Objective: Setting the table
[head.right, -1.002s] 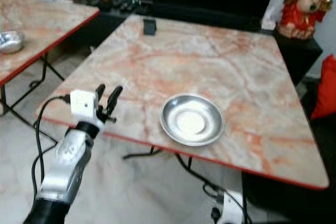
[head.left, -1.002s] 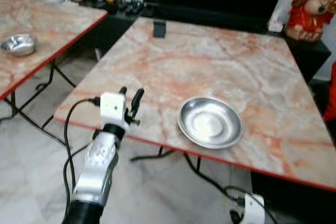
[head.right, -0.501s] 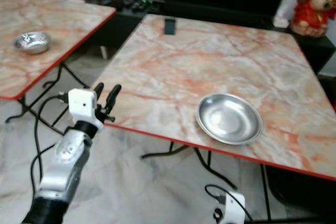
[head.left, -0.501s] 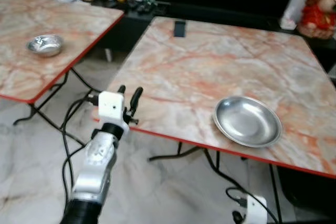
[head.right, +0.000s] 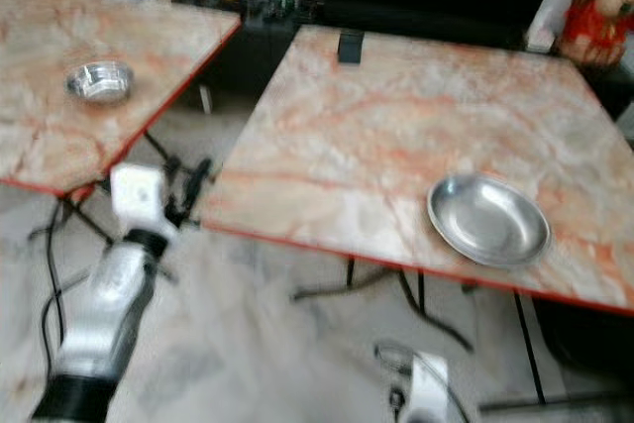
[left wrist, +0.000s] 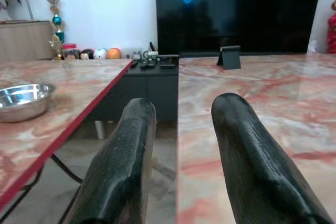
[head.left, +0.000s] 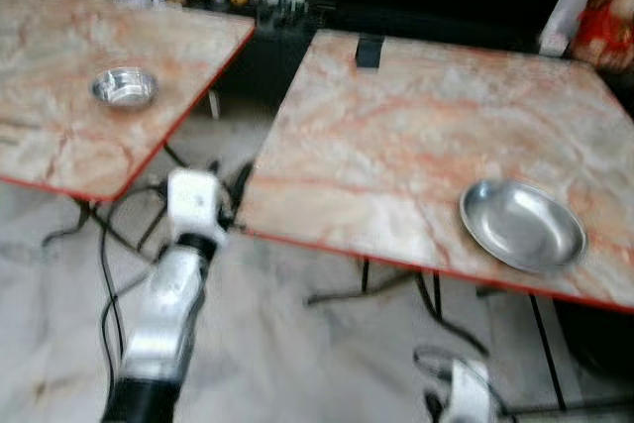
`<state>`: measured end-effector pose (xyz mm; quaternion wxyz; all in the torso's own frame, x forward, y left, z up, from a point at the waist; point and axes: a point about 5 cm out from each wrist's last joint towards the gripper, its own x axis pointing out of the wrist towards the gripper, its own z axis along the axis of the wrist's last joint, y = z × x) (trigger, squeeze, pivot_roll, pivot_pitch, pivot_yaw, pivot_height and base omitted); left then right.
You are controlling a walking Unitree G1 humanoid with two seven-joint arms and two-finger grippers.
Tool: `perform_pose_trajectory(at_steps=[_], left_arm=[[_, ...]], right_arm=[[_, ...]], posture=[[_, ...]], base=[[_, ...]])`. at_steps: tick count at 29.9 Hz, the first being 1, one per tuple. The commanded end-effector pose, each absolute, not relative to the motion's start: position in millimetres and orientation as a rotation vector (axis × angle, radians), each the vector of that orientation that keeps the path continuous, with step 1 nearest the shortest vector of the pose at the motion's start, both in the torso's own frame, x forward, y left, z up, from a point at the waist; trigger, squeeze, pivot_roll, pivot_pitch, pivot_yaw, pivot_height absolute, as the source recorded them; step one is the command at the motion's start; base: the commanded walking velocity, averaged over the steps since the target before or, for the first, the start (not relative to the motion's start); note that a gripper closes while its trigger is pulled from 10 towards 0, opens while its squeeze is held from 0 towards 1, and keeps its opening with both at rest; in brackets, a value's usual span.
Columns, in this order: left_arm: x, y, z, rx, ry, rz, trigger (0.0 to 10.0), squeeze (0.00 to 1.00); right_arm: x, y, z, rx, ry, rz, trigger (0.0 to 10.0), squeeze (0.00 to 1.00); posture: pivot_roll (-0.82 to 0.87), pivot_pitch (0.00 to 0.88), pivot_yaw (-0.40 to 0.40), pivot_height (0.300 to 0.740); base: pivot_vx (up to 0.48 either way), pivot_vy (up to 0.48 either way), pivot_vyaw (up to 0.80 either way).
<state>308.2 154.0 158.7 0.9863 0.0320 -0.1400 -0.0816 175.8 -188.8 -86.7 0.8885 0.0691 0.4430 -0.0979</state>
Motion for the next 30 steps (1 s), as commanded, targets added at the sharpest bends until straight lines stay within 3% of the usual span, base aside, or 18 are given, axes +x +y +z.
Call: perform_pose_trajectory(at_steps=[1,30], left_arm=[[308.6,145.8,159.1,0.061,-0.282,-0.192,10.0,0.0],[309.6,144.5,158.6,0.06,-0.273,-0.2,10.0,0.0]], right_arm=[[170.5,-197.7,-87.8,0.134,0.929,-0.229,10.0,0.0],[171.1,-197.8,-87.5,0.135,0.928,-0.231,10.0,0.0]], posture=[[0.05,0.0,-0.046,0.74],[0.05,0.0,-0.044,0.74]], base=[[0.0,0.349,0.0],[0.0,0.357,0.0]])
